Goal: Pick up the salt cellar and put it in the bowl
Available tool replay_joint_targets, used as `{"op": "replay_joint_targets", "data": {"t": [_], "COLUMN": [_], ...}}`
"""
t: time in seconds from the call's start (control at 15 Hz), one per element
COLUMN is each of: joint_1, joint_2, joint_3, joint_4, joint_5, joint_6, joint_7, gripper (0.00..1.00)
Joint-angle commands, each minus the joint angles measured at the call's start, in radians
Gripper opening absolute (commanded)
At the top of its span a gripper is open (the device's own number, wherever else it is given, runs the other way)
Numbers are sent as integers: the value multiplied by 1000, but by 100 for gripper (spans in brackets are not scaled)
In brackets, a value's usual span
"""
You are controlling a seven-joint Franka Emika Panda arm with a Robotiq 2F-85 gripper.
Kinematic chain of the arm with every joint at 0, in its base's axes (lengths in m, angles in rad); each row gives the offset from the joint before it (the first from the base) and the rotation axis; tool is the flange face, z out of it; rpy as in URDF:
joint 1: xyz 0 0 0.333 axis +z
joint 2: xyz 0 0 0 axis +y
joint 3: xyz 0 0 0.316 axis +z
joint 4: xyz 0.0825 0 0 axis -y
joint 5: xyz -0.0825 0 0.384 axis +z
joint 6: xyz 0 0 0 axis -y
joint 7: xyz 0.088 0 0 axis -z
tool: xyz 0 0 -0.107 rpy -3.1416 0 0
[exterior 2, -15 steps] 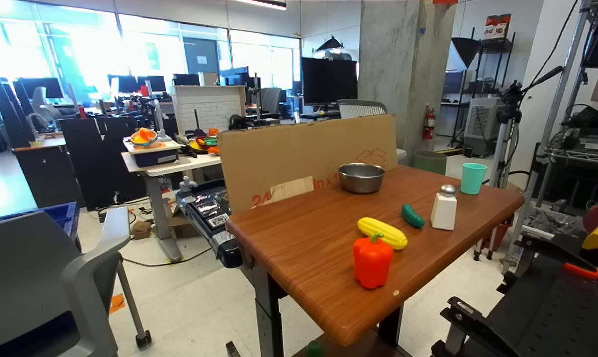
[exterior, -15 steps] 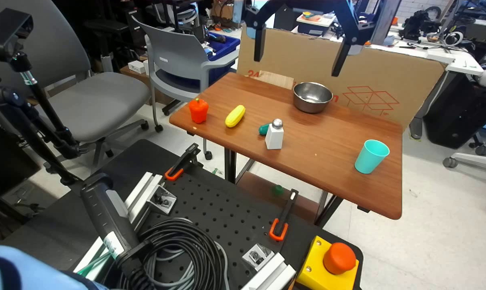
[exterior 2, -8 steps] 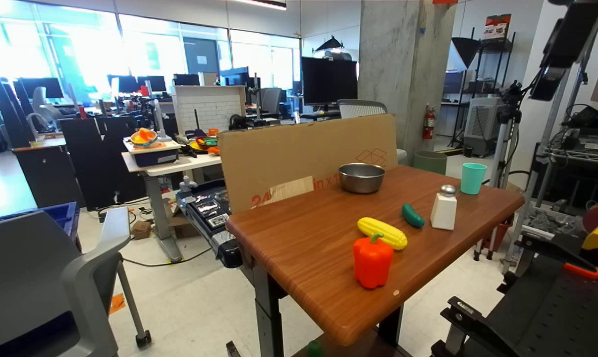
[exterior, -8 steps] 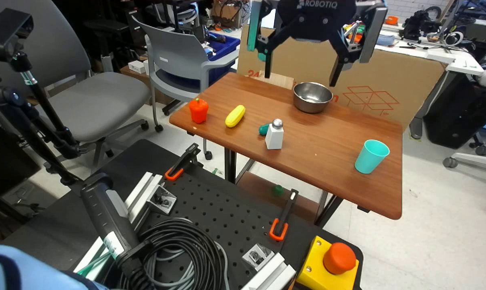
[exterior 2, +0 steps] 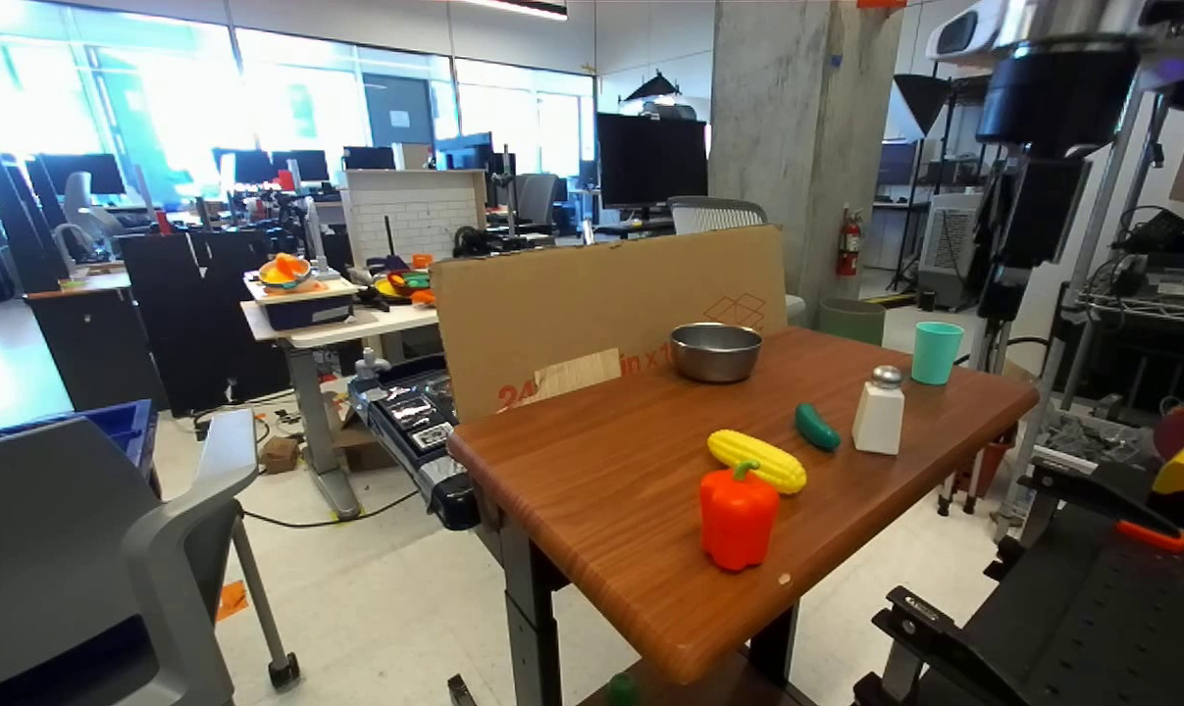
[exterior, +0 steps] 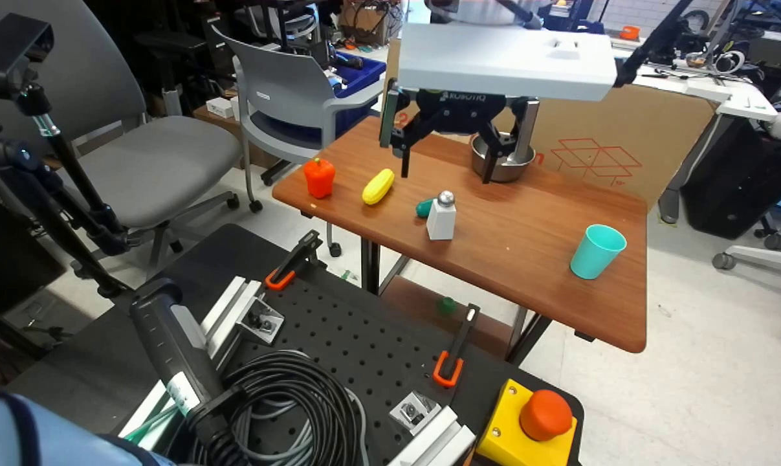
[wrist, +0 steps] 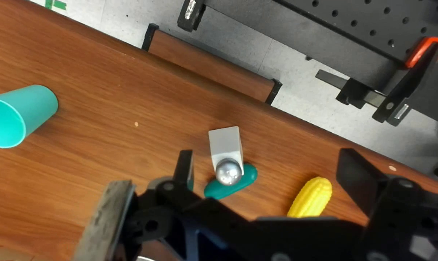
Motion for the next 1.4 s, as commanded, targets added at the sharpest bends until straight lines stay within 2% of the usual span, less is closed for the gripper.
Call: {"op": "replay_joint_targets", "data": {"t": [0.0, 0.53, 1.07, 1.2, 1.33], "joint_1": [0, -89, -157, -159, -160], "joint_2": [133, 358, 528, 555, 562], "joint_3": [15, 108, 218, 219, 215], "joint_4": [57, 169, 286, 309, 325], "joint_5": [60, 45, -18, -51, -84], "joint_6": [66, 87, 145, 136, 117], "joint_7": [-136, -174, -126, -104, -88], "gripper": [100, 100, 100, 74, 58]}}
